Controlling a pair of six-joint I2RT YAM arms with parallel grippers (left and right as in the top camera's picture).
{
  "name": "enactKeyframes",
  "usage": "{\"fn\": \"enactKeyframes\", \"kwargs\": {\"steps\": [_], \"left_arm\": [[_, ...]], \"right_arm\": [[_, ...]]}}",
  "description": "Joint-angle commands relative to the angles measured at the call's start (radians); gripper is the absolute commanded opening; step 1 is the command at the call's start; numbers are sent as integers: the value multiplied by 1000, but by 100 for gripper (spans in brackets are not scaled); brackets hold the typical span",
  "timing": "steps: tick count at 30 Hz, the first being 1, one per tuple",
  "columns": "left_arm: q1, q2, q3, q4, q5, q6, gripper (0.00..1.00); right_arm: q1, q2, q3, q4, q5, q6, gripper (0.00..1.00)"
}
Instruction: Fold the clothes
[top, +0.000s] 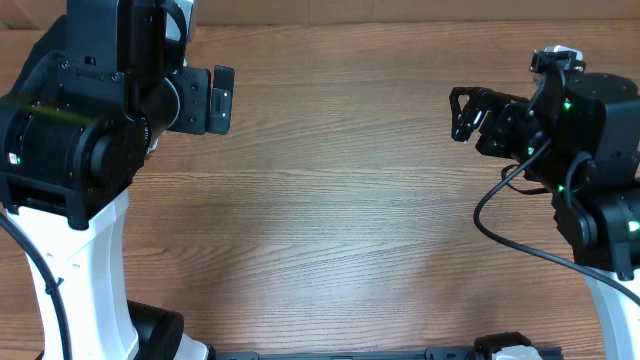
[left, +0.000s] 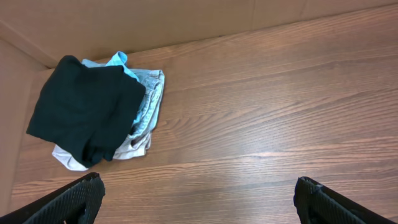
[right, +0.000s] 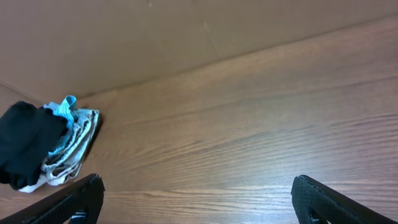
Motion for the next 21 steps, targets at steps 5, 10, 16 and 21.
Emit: {"fn": "enactKeyframes", "kwargs": {"steps": [5, 10, 16, 21], "left_arm": [[-2, -15, -4, -2, -18, -14, 100], [-2, -15, -4, -2, -18, -14, 100], [-2, -15, -4, -2, -18, -14, 100], [-2, -15, -4, -2, -18, -14, 100]], "right_arm": [[-3, -12, 4, -51, 43, -62, 100], [-3, -110, 4, -22, 119, -199, 100], [-5, -241, -45, 48, 193, -261, 100], [-24, -367, -266, 259, 191, -341, 100]]}}
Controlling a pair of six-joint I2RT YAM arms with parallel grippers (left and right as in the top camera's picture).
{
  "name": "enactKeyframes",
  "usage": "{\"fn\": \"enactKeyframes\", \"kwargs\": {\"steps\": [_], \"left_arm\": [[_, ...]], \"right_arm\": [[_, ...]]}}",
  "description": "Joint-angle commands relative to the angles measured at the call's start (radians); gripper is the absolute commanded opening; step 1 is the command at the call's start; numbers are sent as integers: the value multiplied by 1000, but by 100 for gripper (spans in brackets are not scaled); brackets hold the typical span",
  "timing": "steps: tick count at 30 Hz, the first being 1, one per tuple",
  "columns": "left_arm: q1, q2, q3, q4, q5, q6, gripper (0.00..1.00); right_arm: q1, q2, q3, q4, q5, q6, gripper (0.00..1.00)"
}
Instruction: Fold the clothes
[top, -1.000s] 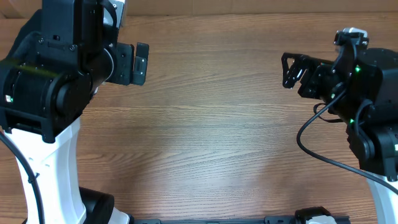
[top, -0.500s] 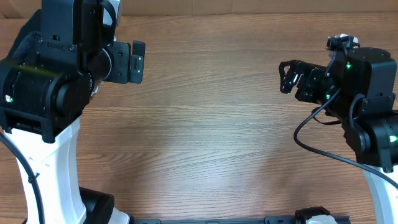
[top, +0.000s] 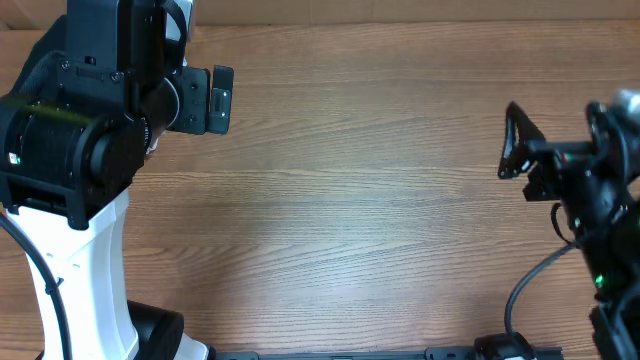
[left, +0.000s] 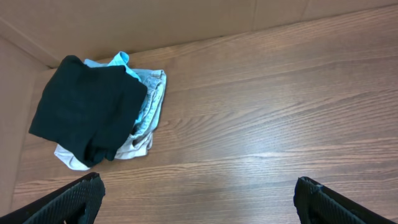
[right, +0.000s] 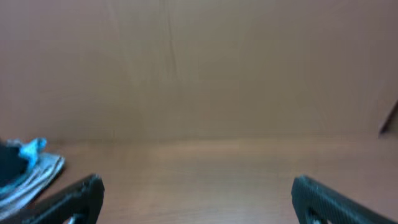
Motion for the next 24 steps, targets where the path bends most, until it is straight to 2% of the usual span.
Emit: {"fn": "enactKeyframes", "kwargs": {"steps": [1, 10, 13, 17, 24], "left_arm": [[-2, -14, -4, -2, -13, -14, 100], [-2, -14, -4, -2, -13, -14, 100], [-2, -14, -4, -2, -13, -14, 100], [-2, -14, -4, -2, -13, -14, 100], [-2, -14, -4, -2, -13, -14, 100]], "right_arm": [[-11, -60, -178, 83, 16, -65, 100], [-11, -398, -782, 417, -46, -65, 100], [-11, -497, -931, 499, -43, -65, 100], [-34, -622, -1098, 580, -52, -64, 100], [-125, -831, -1228, 618, -153, -64, 100]]}}
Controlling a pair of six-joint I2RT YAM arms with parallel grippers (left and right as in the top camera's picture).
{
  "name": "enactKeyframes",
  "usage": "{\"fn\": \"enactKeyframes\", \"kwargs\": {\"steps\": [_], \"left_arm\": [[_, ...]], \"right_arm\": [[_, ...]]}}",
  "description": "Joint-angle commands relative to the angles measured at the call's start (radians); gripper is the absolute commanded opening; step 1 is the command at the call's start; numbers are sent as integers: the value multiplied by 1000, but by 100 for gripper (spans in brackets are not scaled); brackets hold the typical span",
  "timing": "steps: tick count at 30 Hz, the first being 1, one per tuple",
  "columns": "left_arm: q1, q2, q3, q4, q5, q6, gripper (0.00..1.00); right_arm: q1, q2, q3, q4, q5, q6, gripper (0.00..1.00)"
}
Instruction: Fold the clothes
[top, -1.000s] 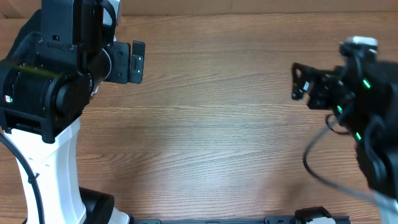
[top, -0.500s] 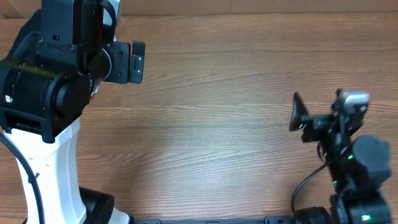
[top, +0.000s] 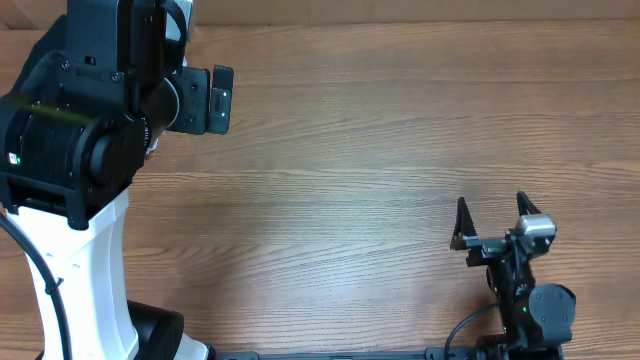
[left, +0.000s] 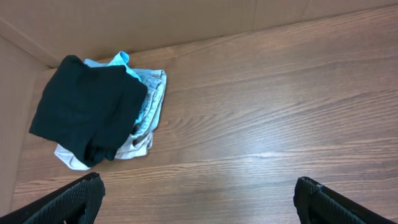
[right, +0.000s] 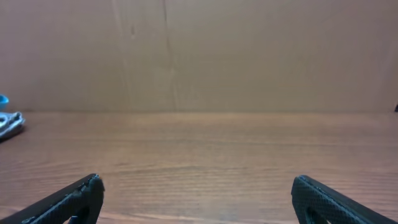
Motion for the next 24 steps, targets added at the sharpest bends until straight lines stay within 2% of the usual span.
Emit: {"fn": "enactKeyframes", "kwargs": {"steps": [1, 8, 24], "left_arm": [[-2, -14, -4, -1, -13, -14, 100], [-2, -14, -4, -2, -13, -14, 100], [-2, -14, -4, -1, -13, -14, 100]], "right_arm": [[-37, -60, -37, 34, -48, -4, 100], [-43, -60, -141, 98, -45, -4, 100], [-42, -60, -137, 67, -44, -4, 100]]}}
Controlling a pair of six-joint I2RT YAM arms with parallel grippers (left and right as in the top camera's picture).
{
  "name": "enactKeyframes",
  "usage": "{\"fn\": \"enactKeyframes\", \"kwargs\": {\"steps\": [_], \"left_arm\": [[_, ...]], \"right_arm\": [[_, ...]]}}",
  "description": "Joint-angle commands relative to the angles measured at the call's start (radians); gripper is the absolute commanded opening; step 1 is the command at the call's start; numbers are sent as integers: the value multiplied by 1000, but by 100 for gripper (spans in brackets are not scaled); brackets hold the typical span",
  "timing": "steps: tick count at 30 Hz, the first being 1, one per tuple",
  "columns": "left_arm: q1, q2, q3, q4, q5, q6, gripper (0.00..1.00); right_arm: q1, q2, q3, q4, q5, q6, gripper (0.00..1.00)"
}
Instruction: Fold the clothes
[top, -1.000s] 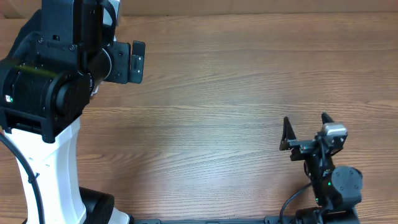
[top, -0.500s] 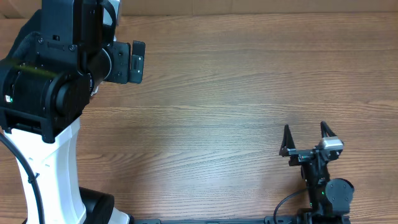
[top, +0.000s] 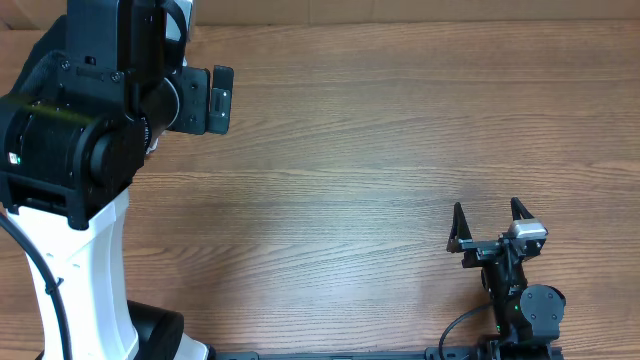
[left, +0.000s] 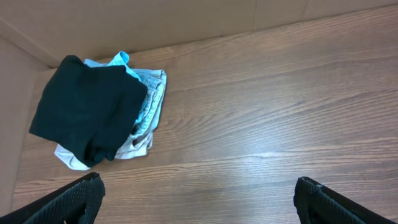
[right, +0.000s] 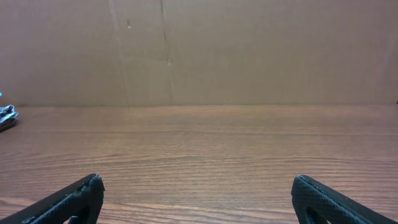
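A pile of clothes (left: 93, 115) lies in the table's far left corner: a black garment on top of light blue denim and something white. Only a sliver of the pile (right: 6, 116) shows in the right wrist view. The overhead view hides it under the left arm. My left gripper (left: 199, 199) hangs open well above the wood, nearer than the pile, with nothing between its fingers. My right gripper (top: 487, 222) is open and empty, low at the near right of the table, and looks level across the wood.
Brown cardboard walls (right: 249, 50) close off the back and the left side (left: 12, 93) of the wooden table (top: 350, 150). The bulky left arm (top: 90, 120) fills the overhead view's left side.
The right gripper has shifted only a little at the near right, and its view now shows less of the pile at the left edge. The left arm and the clothes have not moved.
The right gripper was first raised at the right back of the table, looking down toward the pile. Then it was nearer the right edge, then low at the near right, where it stays. The left gripper stayed open over the same spot throughout.
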Motion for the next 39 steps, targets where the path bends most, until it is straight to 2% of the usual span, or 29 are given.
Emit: {"fn": "enactKeyframes", "kwargs": {"steps": [1, 27, 32, 39], "left_arm": [[-2, -14, -4, -2, -13, -14, 100], [2, -57, -24, 20, -44, 0, 100], [43, -201, -276, 256, -39, -48, 100], [166, -521, -858, 739, 64, -48, 100]], "right_arm": [[-3, -10, -10, 5, -5, -4, 100], [-3, -10, -10, 5, -5, -4, 100], [-3, -10, -10, 5, -5, -4, 100], [-3, -10, -10, 5, -5, -4, 100]]}}
